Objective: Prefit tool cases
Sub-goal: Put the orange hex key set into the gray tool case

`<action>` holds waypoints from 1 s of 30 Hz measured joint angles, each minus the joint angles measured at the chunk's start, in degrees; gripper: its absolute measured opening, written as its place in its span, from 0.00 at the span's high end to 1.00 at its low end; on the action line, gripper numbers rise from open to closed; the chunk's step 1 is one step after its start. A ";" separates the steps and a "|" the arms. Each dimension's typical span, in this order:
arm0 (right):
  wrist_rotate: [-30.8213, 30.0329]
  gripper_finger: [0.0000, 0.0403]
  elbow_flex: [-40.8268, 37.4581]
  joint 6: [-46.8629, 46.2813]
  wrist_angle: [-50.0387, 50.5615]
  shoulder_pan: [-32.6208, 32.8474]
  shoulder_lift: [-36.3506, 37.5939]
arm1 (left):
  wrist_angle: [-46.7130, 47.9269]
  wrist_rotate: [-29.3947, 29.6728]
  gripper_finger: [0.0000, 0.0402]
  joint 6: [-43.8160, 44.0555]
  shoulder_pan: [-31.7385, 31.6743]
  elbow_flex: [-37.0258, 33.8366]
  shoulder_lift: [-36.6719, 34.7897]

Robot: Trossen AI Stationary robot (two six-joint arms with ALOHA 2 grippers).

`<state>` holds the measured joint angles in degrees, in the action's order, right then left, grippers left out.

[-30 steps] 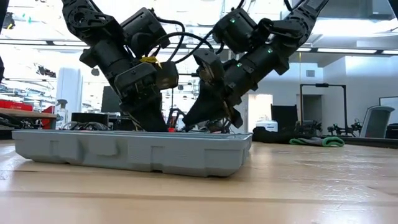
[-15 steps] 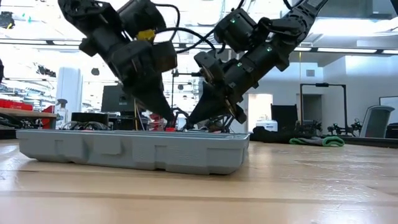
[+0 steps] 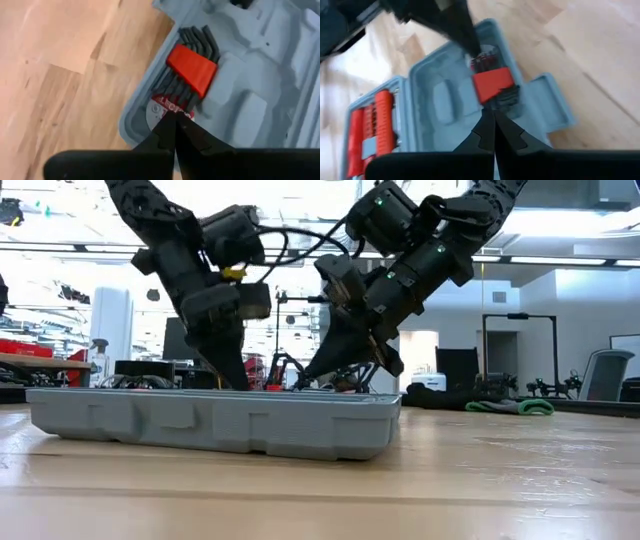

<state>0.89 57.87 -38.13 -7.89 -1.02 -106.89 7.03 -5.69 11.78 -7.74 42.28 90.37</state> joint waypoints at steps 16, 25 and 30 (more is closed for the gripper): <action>-0.65 0.99 0.04 -2.56 6.65 -1.15 -0.33 | -10.11 -3.30 1.00 3.94 -0.68 -0.02 2.76; -0.66 0.99 0.03 -2.16 7.22 -2.51 -0.35 | -11.49 -8.04 1.00 4.73 -0.66 -0.02 2.73; -0.32 0.99 0.02 -1.94 7.11 -2.51 -0.35 | -12.34 -8.27 1.00 5.64 -0.66 -0.02 3.14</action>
<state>0.58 57.89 -40.07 -0.77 -3.53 -107.24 -5.31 -13.96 17.42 -8.40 42.26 93.51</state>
